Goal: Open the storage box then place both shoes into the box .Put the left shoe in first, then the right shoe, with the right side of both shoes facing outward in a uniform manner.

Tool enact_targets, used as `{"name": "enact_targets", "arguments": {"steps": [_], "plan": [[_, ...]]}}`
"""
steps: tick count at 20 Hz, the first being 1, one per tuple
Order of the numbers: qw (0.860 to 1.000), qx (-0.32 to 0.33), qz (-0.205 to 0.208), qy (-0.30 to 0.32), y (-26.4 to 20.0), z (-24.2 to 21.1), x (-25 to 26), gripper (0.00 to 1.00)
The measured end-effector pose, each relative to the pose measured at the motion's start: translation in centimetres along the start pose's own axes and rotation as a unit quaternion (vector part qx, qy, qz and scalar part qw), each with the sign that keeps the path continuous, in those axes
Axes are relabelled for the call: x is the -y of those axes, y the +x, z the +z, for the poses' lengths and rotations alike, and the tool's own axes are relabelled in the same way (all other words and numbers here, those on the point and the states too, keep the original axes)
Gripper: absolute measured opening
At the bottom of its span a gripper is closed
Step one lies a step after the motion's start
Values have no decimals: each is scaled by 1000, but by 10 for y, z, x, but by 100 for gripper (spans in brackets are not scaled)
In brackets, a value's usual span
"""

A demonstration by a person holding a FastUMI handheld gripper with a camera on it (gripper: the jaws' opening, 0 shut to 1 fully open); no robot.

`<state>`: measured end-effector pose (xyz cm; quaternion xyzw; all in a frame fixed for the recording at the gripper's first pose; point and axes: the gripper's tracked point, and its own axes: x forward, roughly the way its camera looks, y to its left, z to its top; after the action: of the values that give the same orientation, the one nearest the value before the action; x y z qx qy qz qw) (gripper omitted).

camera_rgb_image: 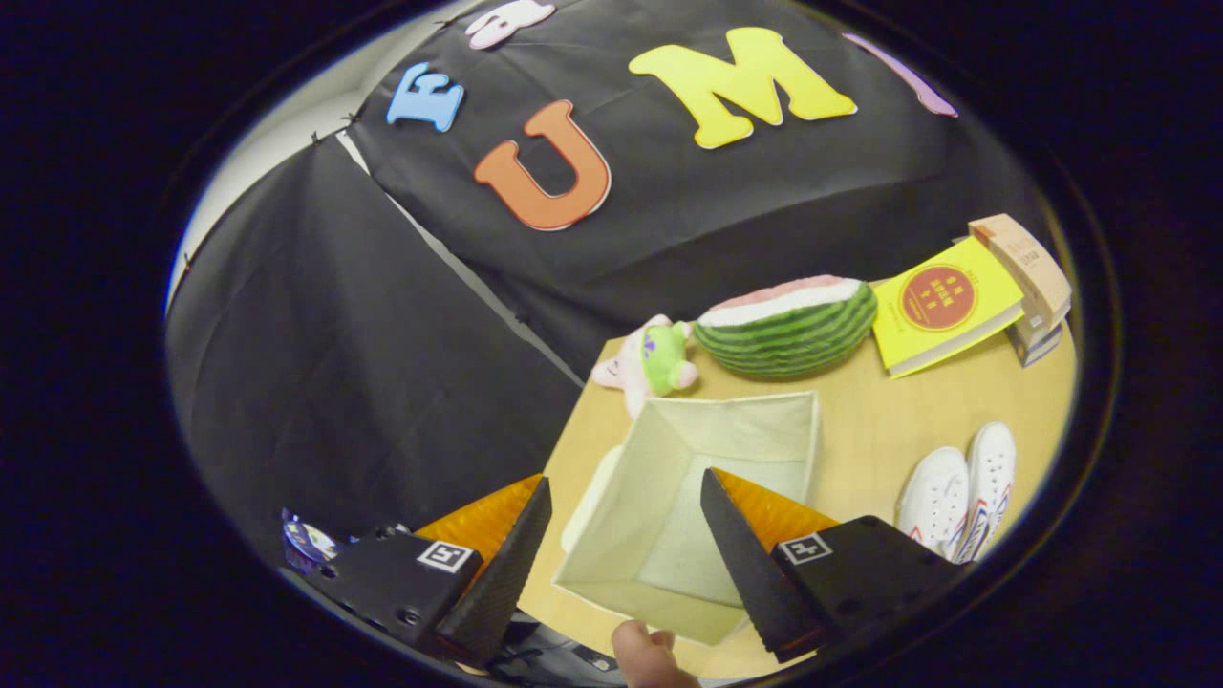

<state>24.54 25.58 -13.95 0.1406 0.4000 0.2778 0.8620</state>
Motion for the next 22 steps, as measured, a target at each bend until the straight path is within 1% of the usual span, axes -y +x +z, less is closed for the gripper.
{"name": "enact_targets", "arguments": {"steps": [3, 6, 8, 10, 11, 14, 17, 18, 19, 20, 21, 22], "plan": [[998, -35, -60, -14, -3, -28, 47, 100], [989, -93, -115, -28, -10, -62, 93, 100], [979, -126, -153, -47, -17, -81, 125, 100], [967, -144, -201, -58, -26, -90, 162, 100], [962, -154, -218, -60, -29, -96, 176, 100], [951, -180, -243, -58, -41, -108, 211, 100], [937, -200, -283, -54, -56, -118, 250, 100], [933, -210, -286, -55, -60, -123, 259, 100], [930, -219, -290, -58, -67, -125, 270, 98], [928, -223, -291, -60, -67, -128, 277, 94], [927, -227, -291, -59, -67, -131, 284, 92], [928, -228, -290, -55, -66, -134, 288, 85]]}}
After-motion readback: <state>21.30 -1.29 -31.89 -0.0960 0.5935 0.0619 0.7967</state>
